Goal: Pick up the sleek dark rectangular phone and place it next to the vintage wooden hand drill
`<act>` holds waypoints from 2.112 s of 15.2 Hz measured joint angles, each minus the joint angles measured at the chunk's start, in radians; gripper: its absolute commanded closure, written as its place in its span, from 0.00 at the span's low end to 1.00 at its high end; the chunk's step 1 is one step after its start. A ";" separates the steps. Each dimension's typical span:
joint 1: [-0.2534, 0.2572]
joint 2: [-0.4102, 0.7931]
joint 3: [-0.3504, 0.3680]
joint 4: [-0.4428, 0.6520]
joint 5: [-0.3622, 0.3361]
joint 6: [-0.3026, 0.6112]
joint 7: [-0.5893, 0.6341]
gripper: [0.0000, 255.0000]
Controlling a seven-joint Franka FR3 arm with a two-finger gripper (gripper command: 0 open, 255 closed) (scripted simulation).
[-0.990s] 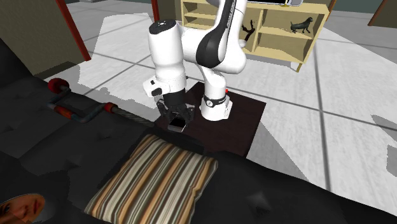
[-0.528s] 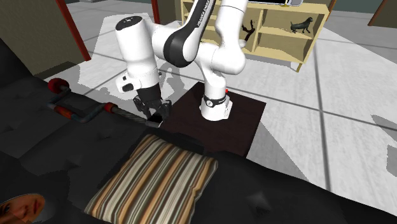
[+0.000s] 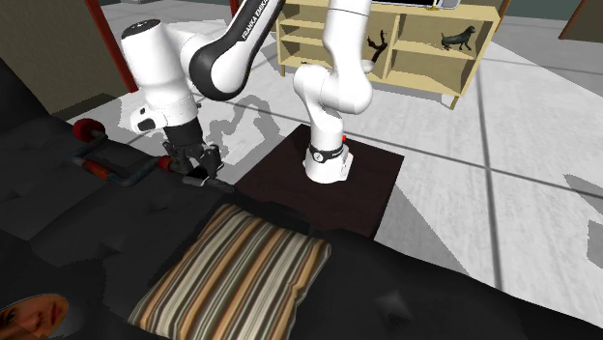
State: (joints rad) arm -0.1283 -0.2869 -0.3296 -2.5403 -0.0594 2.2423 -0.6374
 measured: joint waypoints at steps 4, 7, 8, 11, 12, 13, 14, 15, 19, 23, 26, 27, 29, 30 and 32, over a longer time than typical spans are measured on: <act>-0.004 0.063 -0.027 0.026 0.014 0.035 -0.045 1.00; -0.001 0.096 -0.034 0.010 0.025 0.082 -0.057 1.00; -0.001 0.107 -0.037 0.004 0.029 0.098 -0.063 1.00; 0.004 0.138 -0.040 -0.008 0.043 0.140 -0.073 1.00; 0.004 0.150 -0.042 -0.011 0.049 0.154 -0.079 1.00; 0.006 0.163 -0.044 -0.014 0.056 0.169 -0.084 1.00; 0.008 0.180 -0.046 -0.017 0.065 0.188 -0.092 1.00; 0.010 0.190 -0.045 -0.025 0.070 0.205 -0.094 1.00; 0.015 0.244 -0.048 -0.035 0.105 0.266 -0.122 1.00; 0.019 0.299 -0.047 -0.043 0.146 0.323 -0.154 1.00; 0.022 0.344 -0.041 -0.046 0.184 0.366 -0.180 1.00; 0.022 0.362 -0.037 -0.043 0.201 0.380 -0.192 1.00; 0.019 0.391 -0.031 -0.042 0.229 0.406 -0.214 1.00; 0.016 0.412 -0.026 -0.040 0.249 0.422 -0.231 1.00; 0.013 0.428 -0.020 -0.041 0.266 0.438 -0.243 1.00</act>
State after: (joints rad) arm -0.1148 0.1415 -0.3500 -2.5815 0.2067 2.6801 -0.8809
